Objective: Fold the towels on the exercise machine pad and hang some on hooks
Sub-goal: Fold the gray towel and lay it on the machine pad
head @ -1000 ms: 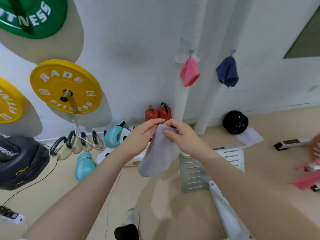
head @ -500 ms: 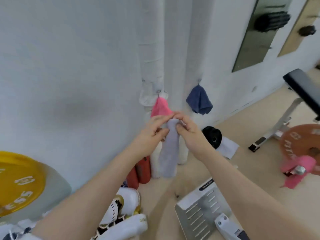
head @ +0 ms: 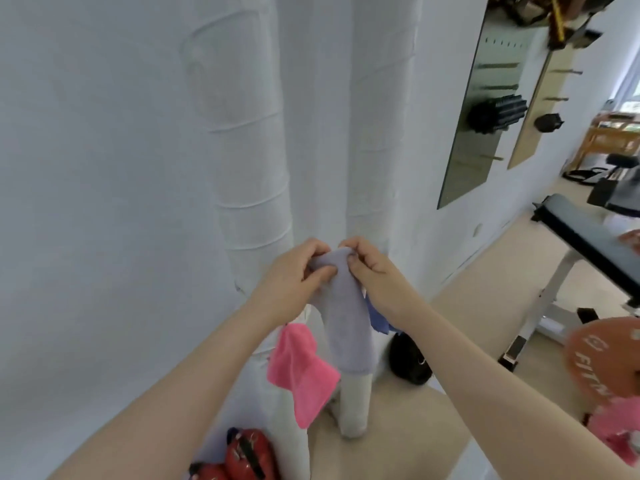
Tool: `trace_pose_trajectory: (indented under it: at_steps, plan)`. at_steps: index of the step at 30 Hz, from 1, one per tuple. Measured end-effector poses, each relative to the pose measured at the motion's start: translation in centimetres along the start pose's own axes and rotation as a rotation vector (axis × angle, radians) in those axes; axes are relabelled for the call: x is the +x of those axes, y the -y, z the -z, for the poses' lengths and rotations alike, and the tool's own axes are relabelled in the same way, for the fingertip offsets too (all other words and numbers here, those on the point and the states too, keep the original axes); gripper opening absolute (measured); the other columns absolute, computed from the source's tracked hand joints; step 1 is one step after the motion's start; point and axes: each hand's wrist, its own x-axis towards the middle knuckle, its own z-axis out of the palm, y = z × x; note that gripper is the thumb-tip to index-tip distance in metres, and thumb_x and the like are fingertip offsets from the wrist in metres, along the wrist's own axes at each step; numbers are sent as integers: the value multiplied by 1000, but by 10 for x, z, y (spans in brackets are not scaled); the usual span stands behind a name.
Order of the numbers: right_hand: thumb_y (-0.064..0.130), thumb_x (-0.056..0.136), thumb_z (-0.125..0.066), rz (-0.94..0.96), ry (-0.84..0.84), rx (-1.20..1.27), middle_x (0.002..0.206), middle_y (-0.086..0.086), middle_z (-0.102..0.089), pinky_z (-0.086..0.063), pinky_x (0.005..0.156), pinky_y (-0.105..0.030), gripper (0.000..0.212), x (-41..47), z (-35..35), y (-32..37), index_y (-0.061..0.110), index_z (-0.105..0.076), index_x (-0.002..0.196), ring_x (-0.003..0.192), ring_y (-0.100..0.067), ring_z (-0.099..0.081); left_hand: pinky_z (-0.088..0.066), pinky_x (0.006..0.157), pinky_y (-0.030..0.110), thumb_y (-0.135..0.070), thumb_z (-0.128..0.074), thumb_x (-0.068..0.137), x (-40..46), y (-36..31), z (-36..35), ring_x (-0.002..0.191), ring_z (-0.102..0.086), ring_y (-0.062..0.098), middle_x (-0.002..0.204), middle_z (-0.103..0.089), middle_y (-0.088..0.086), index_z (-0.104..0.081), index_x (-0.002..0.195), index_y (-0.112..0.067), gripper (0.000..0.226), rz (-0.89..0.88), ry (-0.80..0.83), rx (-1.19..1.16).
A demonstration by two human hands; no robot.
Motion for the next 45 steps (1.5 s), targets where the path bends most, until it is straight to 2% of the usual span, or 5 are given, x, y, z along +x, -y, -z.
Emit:
trace_pose_trajectory:
  at_steps: [7,16,27,33,45]
  plan:
    - [6,98,-38,24,-48,9,80,5,-56,-45,70,-12,20,33,9,8,16,-53,91,74,2,-52,-45,72,31,-16,-57,88,30,2,5,70,-55,14,77,-57,-9,-51,87,-25,11,8,-24,-90]
    - [8,96,-42,142,-6,35,79,3,-57,-46,72,-16,19,73,17,13,17,-55,86,78,-7,-53,-45,67,24,-31,-54,81,55,12,11,71,-57,13,80,-63,-10,-53,82,-37,6,-59,-197,-193]
    - [18,82,-48,570,217,181,72,10,-63,-48,66,-18,18,165,32,160,26,-63,75,70,-6,-57,-52,76,36,-35,-52,82,111,-78,122,81,-63,22,85,-66,-4,-59,92,-26,16,-304,-550,-73]
    - [20,76,-58,801,126,48,75,8,-64,-47,73,-27,7,179,36,243,23,-65,77,77,-9,-59,-42,64,11,-36,-53,83,118,-124,192,67,-56,3,76,-63,-16,-59,84,-40,7,-422,-699,184]
    - [24,89,-57,459,-83,152,70,0,-54,-40,65,-31,17,223,5,214,23,-48,75,63,-14,-47,-38,62,34,-29,-38,97,155,-108,182,72,-51,29,67,-45,-6,-45,98,-16,15,-84,-868,548]
